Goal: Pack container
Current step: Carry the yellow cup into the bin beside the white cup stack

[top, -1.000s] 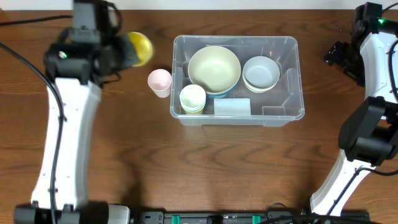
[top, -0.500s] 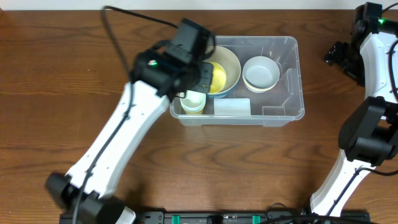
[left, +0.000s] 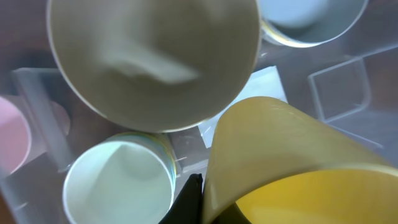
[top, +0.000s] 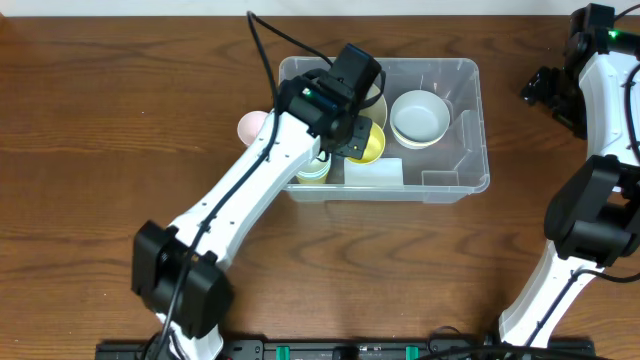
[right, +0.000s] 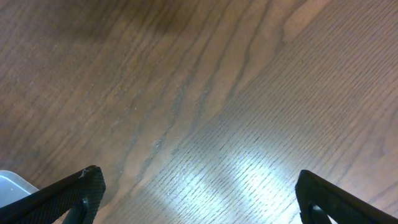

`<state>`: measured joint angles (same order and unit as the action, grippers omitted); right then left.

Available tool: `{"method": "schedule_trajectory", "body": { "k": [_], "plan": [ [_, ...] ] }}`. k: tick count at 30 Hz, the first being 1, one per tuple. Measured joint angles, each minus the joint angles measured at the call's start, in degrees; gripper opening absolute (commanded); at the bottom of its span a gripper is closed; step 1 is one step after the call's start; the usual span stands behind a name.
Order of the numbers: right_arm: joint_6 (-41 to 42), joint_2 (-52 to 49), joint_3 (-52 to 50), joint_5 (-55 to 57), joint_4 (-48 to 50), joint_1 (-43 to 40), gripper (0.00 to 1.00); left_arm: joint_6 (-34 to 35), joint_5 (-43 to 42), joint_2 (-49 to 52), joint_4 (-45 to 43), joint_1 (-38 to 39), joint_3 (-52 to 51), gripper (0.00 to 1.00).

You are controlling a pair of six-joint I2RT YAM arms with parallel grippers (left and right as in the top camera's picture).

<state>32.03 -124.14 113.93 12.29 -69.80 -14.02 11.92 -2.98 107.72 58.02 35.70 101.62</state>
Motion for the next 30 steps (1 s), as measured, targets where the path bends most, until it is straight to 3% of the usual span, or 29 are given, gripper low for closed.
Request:
{"method": "schedule_trajectory", "body": {
  "k": [12,25,30],
  "plan": [
    [0.0,0.0,0.0,0.0,0.0,0.0,0.99,-0.17,-0.7,6.69,0.66,0.31,0.0,0.06],
    [0.0,0.0,0.0,0.0,0.0,0.0,0.99,-0.2,-0.44,7.26,2.19,0.31,0.0,0.07],
    [0.0,0.0,0.0,0.0,0.0,0.0,0.99,-0.35,-0.42,7.26,2.19,0.31,0.0,0.17]
  ]
}}
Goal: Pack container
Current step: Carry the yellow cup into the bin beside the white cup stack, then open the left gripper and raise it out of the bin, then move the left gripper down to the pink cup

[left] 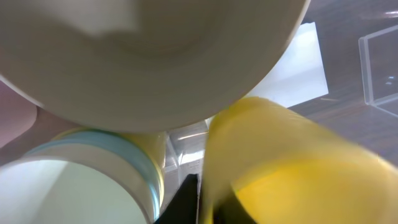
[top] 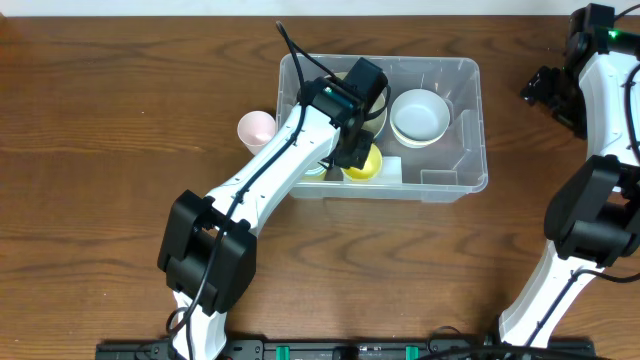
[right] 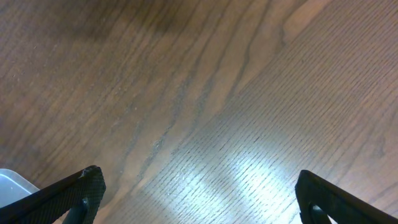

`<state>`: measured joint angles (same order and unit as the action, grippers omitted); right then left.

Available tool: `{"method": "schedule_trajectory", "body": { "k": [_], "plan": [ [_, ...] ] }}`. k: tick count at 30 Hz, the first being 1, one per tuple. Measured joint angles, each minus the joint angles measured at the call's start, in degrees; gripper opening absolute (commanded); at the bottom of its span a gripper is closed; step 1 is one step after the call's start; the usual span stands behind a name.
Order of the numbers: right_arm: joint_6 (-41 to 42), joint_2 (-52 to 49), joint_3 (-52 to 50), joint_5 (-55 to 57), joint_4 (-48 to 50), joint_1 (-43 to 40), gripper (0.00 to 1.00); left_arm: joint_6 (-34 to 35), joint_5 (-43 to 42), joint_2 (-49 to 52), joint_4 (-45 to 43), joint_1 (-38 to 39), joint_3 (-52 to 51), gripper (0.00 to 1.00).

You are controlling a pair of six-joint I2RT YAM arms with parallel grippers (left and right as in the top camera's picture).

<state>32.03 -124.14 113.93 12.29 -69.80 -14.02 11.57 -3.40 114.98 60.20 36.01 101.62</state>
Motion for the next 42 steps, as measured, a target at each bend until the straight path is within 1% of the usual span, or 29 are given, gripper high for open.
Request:
{"method": "schedule_trajectory", "body": {
  "k": [10,11,16,19,20,21,25,30,34,38,42],
  "plan": [
    [0.0,0.0,0.0,0.0,0.0,0.0,0.99,-0.72,0.55,0.0,-0.11,0.0,0.0,0.17],
    [0.0,0.0,0.0,0.0,0.0,0.0,0.99,-0.85,0.74,0.0,-0.28,0.0,0.0,0.24],
    [0.0,0.0,0.0,0.0,0.0,0.0,0.99,-1.11,2.54,-0.07,-0.9,-0.2,0.07,0.26],
    [0.0,0.0,0.0,0.0,0.0,0.0,0.99,-1.38,3.13,-0.72,-0.68,-0.94,1.77,0.36],
    [0.0,0.0,0.0,0.0,0.0,0.0,0.99,-1.31,3.37,-1.36,-0.68,-1.29,2.69,0.42],
    [0.0,0.0,0.0,0.0,0.0,0.0,0.99,-1.49,3.5,-2.08,-0.68,-1.64,3.56,0.51],
    [0.0,0.0,0.0,0.0,0.0,0.0,0.99,-1.4,4.33,-8.39,-1.03,-3.89,6.8,0.68],
    [0.0,0.0,0.0,0.0,0.0,0.0,0.99,-1.33,5.7,-17.64,0.28,-9.03,8.7,0.84],
    [0.0,0.0,0.0,0.0,0.0,0.0,0.99,-0.79,6.47,-19.91,2.58,-14.27,8.92,0.85],
    [0.0,0.0,0.0,0.0,0.0,0.0,0.99,1.57,6.84,-18.69,4.5,-20.92,8.28,0.85],
    [0.0,0.0,0.0,0.0,0.0,0.0,0.99,4.57,6.86,-16.96,5.22,-26.58,5.49,0.85]
  ]
}}
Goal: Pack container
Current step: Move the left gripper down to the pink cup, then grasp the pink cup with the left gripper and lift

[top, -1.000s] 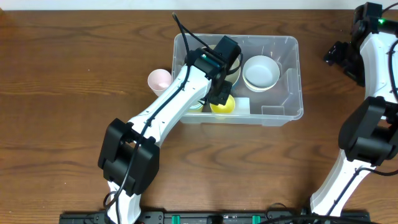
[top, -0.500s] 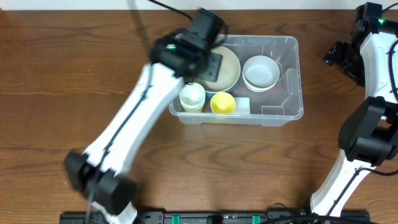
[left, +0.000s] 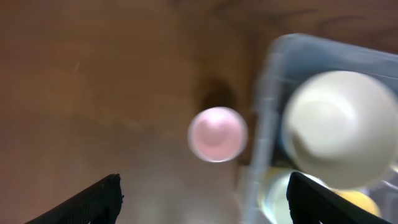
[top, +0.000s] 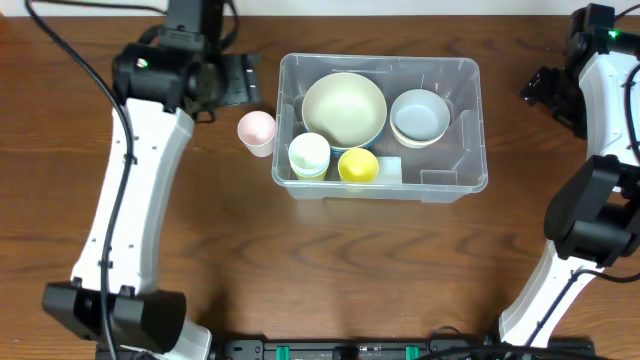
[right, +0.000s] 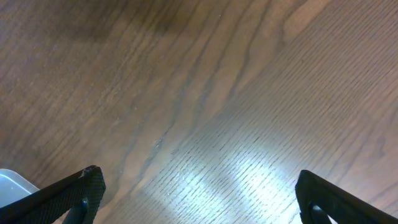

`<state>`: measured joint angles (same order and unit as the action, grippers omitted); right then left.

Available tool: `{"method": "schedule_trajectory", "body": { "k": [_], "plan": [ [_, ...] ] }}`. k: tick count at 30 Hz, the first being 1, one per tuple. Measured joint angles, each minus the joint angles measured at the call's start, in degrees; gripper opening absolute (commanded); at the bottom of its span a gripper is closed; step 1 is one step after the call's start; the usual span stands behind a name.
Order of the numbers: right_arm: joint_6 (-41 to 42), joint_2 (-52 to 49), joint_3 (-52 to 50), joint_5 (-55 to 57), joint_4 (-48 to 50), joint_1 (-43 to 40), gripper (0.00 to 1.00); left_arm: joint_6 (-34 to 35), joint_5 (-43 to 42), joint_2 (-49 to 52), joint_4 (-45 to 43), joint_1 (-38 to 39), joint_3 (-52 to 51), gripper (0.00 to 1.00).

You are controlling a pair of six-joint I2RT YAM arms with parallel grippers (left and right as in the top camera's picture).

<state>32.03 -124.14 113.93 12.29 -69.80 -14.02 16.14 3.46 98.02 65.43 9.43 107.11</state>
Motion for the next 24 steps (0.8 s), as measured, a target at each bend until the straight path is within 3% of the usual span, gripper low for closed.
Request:
{"method": "schedule_trajectory", "body": {
  "k": [8,24],
  "plan": [
    [0.0,0.0,0.0,0.0,0.0,0.0,0.99,3.52,-0.07,6.97,0.17,-5.22,-4.39,0.85],
    [0.0,0.0,0.0,0.0,0.0,0.0,0.99,2.64,-3.26,18.03,-1.31,-5.35,-4.55,0.85]
  ]
}}
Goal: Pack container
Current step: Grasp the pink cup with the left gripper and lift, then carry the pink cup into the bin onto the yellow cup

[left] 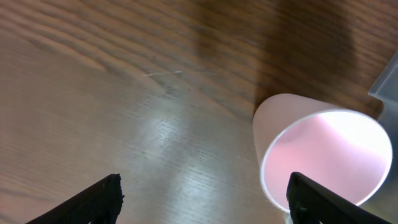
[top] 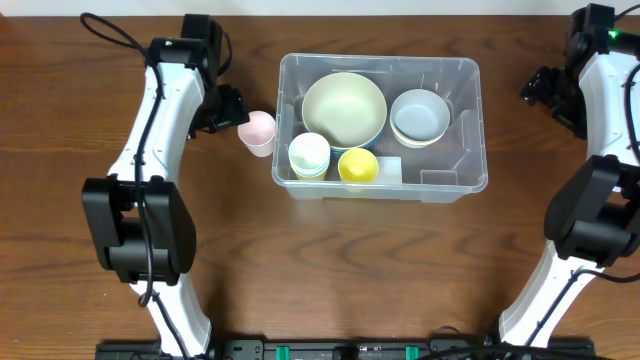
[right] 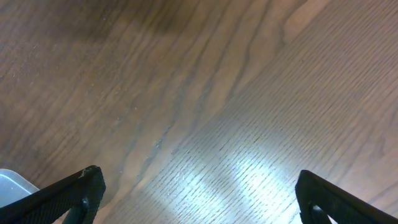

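Note:
A clear plastic container point(top: 470, 75) holds a large cream bowl point(top: 344, 108), a pale blue bowl point(top: 419, 116), a mint cup point(top: 309, 155) and a yellow cup point(top: 358, 165). A pink cup point(top: 257, 130) stands upright on the table just left of the container, seen close in the left wrist view as pink cup point(left: 323, 155). My left gripper point(top: 226, 108) is open, low beside the pink cup's left side; the cup's rim reaches the right fingertip point(left: 311, 199). My right gripper point(top: 545, 88) is open over bare wood at the far right.
A white flat block point(top: 388, 170) lies in the container's front, next to a small clear inner compartment point(top: 440, 180). Wooden table point(top: 400, 270) all around; its back edge runs along the top of the overhead view.
My left gripper has come down and nearer to the pink cup, from high behind it to low at its left side. The right arm has not moved.
My left gripper held the yellow cup inside the container, then lowered it beside the mint cup. Then the yellow cup stood in the container and the gripper was open, high over the table left of it. Now it is low beside the pink cup.

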`<state>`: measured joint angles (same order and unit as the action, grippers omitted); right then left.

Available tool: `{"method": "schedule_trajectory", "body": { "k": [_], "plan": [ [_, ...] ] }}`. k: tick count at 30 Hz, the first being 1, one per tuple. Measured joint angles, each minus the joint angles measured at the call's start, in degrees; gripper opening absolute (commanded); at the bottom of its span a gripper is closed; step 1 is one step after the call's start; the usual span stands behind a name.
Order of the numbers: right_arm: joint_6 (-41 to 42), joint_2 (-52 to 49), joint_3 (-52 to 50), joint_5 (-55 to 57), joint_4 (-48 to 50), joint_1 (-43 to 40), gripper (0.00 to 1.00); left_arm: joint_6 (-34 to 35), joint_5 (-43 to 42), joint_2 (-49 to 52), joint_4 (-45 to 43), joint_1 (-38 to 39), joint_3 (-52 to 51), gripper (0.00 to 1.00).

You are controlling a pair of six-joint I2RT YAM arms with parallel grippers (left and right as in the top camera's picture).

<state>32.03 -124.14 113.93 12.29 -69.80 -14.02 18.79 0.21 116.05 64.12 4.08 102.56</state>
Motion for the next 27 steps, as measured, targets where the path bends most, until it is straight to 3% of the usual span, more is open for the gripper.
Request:
{"method": "schedule_trajectory", "body": {
  "k": [18,19,21,22,24,27],
  "plan": [
    [0.0,0.0,0.0,0.0,0.0,0.0,0.99,-1.27,-3.32,7.74,-1.62,0.0,0.0,0.83],
    [0.0,0.0,0.0,0.0,0.0,0.0,0.99,-1.27,-3.34,8.2,-1.6,0.0,0.0,0.77],
    [0.0,0.0,0.0,0.0,0.0,0.0,0.99,-1.07,-3.52,9.18,-1.64,0.0,0.0,0.36],
    [0.0,0.0,0.0,0.0,0.0,0.0,0.99,-1.38,-3.54,9.49,-1.66,0.0,-0.02,0.26],
    [0.0,0.0,0.0,0.0,0.0,0.0,0.99,-1.46,-3.69,9.73,-1.86,0.0,-0.02,0.09],
    [0.0,0.0,0.0,0.0,0.0,0.0,0.99,-1.92,-3.89,9.7,-2.21,0.0,-0.02,0.06]
  ]
}}
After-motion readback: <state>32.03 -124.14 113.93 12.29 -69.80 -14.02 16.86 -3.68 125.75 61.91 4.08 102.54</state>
